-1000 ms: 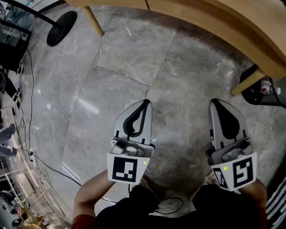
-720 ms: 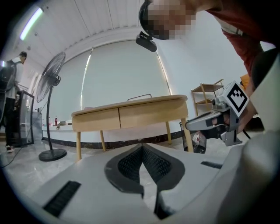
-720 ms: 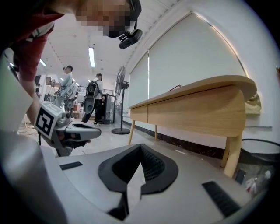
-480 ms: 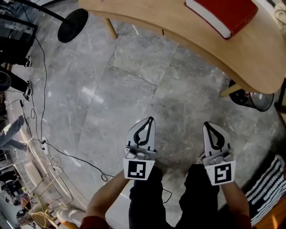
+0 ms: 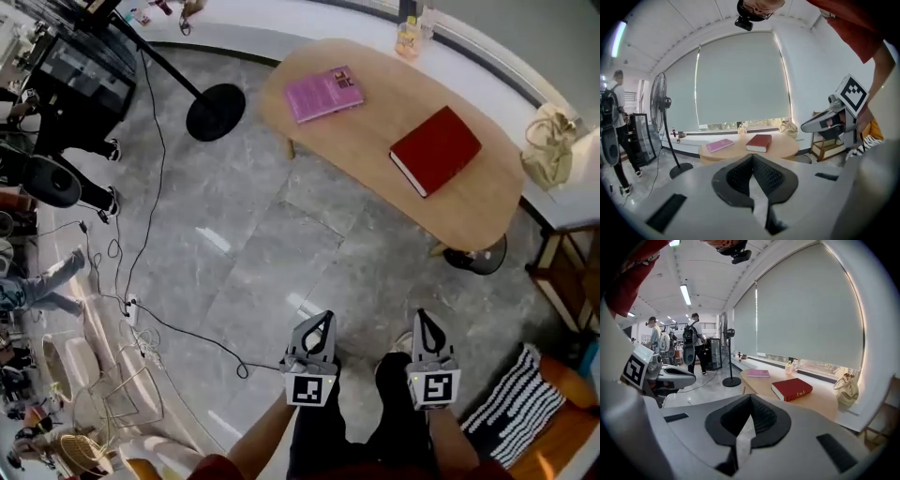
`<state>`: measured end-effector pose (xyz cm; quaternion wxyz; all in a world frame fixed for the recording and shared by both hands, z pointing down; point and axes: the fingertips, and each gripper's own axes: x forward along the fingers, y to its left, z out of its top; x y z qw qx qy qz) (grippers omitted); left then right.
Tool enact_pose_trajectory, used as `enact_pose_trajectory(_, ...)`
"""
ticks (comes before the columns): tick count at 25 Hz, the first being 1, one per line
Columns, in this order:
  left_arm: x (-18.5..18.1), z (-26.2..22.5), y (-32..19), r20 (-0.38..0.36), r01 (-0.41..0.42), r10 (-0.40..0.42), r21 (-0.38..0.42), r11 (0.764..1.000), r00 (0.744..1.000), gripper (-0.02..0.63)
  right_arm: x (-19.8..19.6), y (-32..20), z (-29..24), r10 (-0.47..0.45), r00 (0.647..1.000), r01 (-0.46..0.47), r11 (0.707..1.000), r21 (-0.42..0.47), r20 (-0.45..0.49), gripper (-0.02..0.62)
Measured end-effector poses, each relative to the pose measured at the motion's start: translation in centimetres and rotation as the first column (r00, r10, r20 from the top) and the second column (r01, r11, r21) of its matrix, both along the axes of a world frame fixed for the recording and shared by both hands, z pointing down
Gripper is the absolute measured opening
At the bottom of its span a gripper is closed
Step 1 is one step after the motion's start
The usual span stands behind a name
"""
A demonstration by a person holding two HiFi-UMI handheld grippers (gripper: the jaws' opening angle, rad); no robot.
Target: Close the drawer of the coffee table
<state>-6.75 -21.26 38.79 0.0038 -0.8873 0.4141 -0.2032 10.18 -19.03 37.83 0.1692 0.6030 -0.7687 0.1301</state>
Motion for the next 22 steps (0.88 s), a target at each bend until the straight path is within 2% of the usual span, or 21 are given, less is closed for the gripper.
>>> enact_pose_trajectory(5, -1.4, -12.1, 0.5, -0.065, 0.119, -0.117, 0.014, 0.993, 0.991, 0.008, 0.3, 0.4, -11.5, -0.004, 1.000, 0.003, 1.000, -0.010, -0.029, -0.003)
enact_pose_trajectory(11, -3.9, -23.5, 0.3, -0.154, 0.226, -0.221, 0.018, 0.974, 0.963, 0.008, 0.5, 0.4, -22.6, 0.021, 0.998, -0.018, 0.998, 0.055, -0.058, -0.003)
enact_pose_trajectory(13, -5.1, -26.7, -0.1, -0.188, 0.265, -0.253, 0.039, 0.963, 0.949, 0.008, 0.7, 0.1, -26.5, 0.043, 0.995, -0.033, 0.994, 0.106, -0.090, -0.003)
enact_pose_trajectory(16, -6.9, -32.7, -1.8, -0.199, 0.287, -0.259, 0.127, 0.949, 0.945, 0.008, -0.2, -1.6, -33.4, 0.041, 0.997, -0.027, 0.977, 0.211, -0.063, -0.003)
enact_pose_trajectory(19, -7.7, -38.2, -1.9, -0.223, 0.275, -0.228, 0.212, 0.938, 0.948, 0.008, -0.7, -2.1, -39.7, 0.021, 0.999, -0.012, 0.952, 0.306, -0.024, -0.003)
enact_pose_trajectory(20, -8.0, -40.1, -1.9, -0.230, 0.266, -0.208, 0.262, 0.928, 0.951, 0.008, -0.9, -2.3, -41.5, 0.012, 1.000, -0.004, 0.939, 0.345, -0.021, -0.003)
enact_pose_trajectory(22, -8.3, -43.9, -1.5, -0.261, 0.255, -0.161, 0.380, 0.889, 0.952, 0.008, -1.4, -2.2, -44.7, 0.000, 1.000, 0.011, 0.906, 0.423, -0.025, -0.003)
